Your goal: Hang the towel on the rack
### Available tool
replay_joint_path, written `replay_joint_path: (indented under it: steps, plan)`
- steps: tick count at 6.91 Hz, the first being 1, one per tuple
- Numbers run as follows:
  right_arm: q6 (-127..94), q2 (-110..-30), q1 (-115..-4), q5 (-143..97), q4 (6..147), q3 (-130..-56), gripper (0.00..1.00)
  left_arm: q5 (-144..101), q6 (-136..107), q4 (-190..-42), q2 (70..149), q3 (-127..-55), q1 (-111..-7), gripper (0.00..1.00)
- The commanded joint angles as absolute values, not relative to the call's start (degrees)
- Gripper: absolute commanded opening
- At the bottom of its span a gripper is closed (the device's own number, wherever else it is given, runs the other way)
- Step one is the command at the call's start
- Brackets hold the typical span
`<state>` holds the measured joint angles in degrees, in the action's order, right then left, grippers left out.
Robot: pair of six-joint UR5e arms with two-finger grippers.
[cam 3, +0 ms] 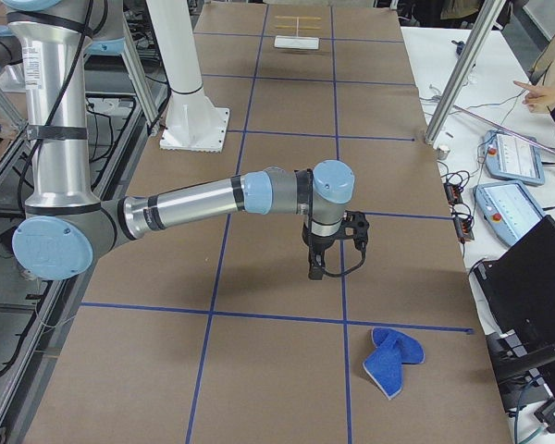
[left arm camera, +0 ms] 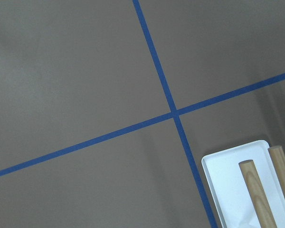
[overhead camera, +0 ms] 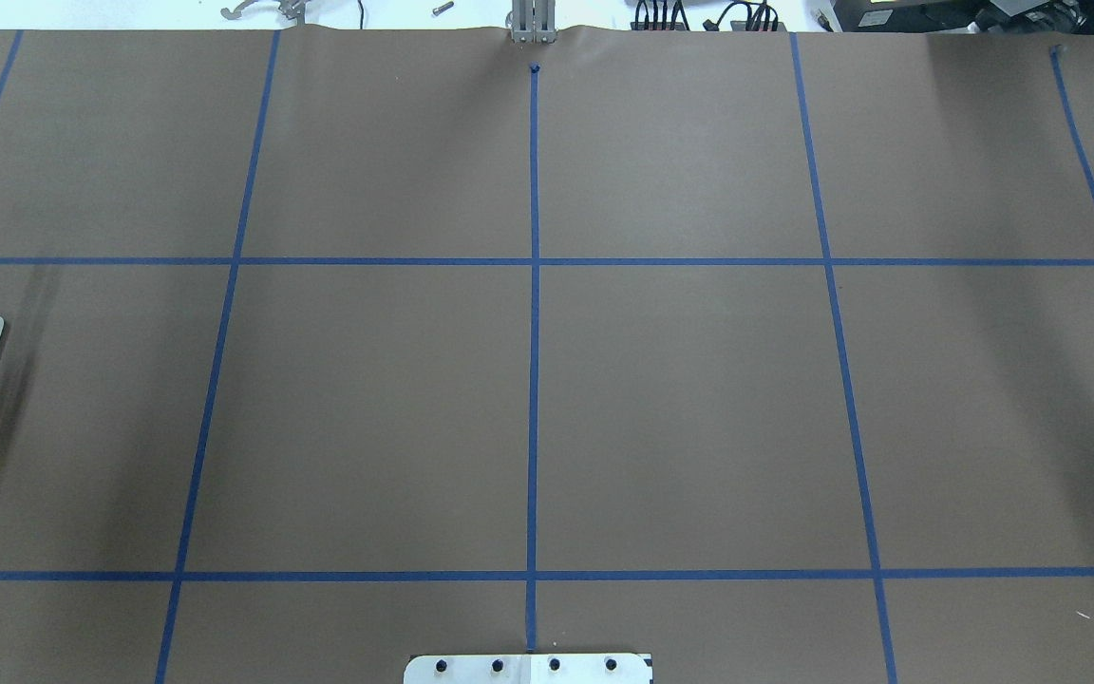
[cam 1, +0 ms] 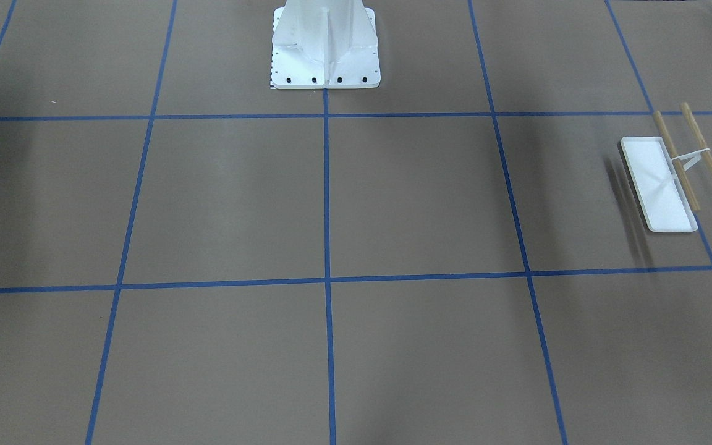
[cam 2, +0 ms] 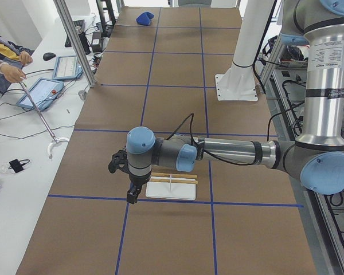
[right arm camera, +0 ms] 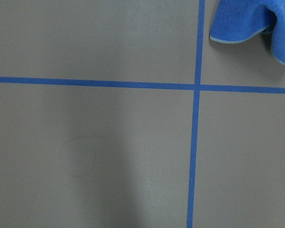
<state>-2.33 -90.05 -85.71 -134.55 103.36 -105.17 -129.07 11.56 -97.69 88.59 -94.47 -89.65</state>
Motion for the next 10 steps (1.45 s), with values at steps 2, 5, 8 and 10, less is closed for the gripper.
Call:
replay_joint_path:
  steps: [2,5,8,10]
  plan:
    - [-2.29,-90.26,-84.64,-134.83,103.27,-105.03,1.00,-129.02,11.86,-100.90,87.54,-94.31,-89.30,0.99]
    - [-2.55,-90.26,-83.23,-134.65,103.27,-105.03,1.00,-129.02,11.87,-101.60,86.13,-94.75,-89.30,0.99]
    - [-2.81,-89.65,-82.36,-134.82,99.09,-102.49,1.00,-129.20,11.95,-101.60,86.04,-95.18,-89.38,0.99]
    - [-3.07,-89.47,-79.04,-134.65,88.38,-97.49,1.00,-129.20,11.95,-101.60,85.44,-96.14,-89.47,0.99]
